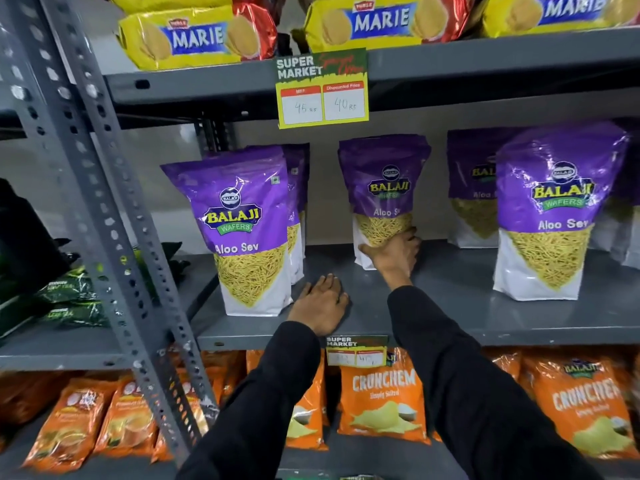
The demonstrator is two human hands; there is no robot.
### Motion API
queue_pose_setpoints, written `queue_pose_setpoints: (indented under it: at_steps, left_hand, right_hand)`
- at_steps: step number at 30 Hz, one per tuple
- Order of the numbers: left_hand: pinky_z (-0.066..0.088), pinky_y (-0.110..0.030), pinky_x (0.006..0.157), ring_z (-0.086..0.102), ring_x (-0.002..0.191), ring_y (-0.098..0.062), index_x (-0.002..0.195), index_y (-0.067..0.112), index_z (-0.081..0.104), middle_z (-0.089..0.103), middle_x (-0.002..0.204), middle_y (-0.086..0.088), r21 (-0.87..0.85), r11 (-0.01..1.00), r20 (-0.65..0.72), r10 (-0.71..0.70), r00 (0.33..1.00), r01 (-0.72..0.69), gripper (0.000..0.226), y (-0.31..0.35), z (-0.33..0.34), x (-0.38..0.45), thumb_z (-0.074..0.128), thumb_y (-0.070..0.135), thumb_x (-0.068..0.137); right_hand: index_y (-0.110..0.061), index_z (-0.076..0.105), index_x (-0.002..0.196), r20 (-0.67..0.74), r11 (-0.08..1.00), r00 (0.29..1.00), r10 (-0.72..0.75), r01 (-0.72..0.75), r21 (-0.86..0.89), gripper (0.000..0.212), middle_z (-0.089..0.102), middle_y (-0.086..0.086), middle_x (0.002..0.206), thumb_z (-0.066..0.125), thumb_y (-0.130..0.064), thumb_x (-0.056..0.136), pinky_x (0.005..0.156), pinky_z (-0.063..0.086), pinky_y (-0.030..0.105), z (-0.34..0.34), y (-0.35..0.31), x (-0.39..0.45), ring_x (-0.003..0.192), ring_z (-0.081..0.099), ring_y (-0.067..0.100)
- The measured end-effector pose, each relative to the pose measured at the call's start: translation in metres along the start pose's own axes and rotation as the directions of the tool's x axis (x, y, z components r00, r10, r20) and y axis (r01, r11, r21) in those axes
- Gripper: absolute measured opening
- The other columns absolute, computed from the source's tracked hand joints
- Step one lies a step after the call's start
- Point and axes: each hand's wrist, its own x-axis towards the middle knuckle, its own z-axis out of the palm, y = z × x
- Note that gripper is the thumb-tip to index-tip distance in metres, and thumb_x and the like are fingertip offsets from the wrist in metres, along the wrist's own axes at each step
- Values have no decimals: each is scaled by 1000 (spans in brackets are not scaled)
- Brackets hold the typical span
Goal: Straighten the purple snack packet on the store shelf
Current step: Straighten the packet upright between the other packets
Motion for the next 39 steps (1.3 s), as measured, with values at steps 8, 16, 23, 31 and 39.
queue_pose_setpoints:
  at_steps: [8,16,23,31,39]
  left_hand:
    - [10,-43,128,14,157,-20,160,8,20,17,169,-6,-35,999,-16,-31,999,30,60,2,1,-2,22,36,106]
    - [9,-43,128,12,158,-21,160,8,17,14,170,-6,-12,999,18,-47,999,47,60,5,0,-2,21,35,107]
    - [12,-44,127,15,157,-23,158,7,22,17,169,-9,14,998,32,-54,998,54,58,6,-1,-2,22,34,106]
    - [12,-45,127,12,158,-22,159,9,19,13,170,-7,19,998,43,-63,997,62,59,7,-3,-1,22,35,106]
    - [22,-51,122,21,153,-27,150,7,37,30,161,-12,174,984,52,15,999,-24,51,3,-5,2,25,32,107]
  right_hand:
    - [2,26,148,-10,999,999,-42,42,-30,124,43,23,139,93,-54,59,101,49,49,-22,10,-25,129,48,40]
    - [0,23,150,-30,996,996,-85,84,-28,132,44,20,134,91,-60,54,100,49,48,-48,24,-61,124,50,40]
    - [1,23,152,-40,992,992,-116,114,-55,137,44,21,134,88,-66,52,99,47,48,-68,36,-90,123,50,42]
    - [-1,20,154,-19,988,990,-136,135,-73,138,41,21,137,87,-68,54,102,46,47,-89,41,-113,127,46,41]
    - [-3,9,159,19,987,991,-129,131,-92,146,35,20,144,82,-76,55,109,43,48,-95,42,-119,135,38,38]
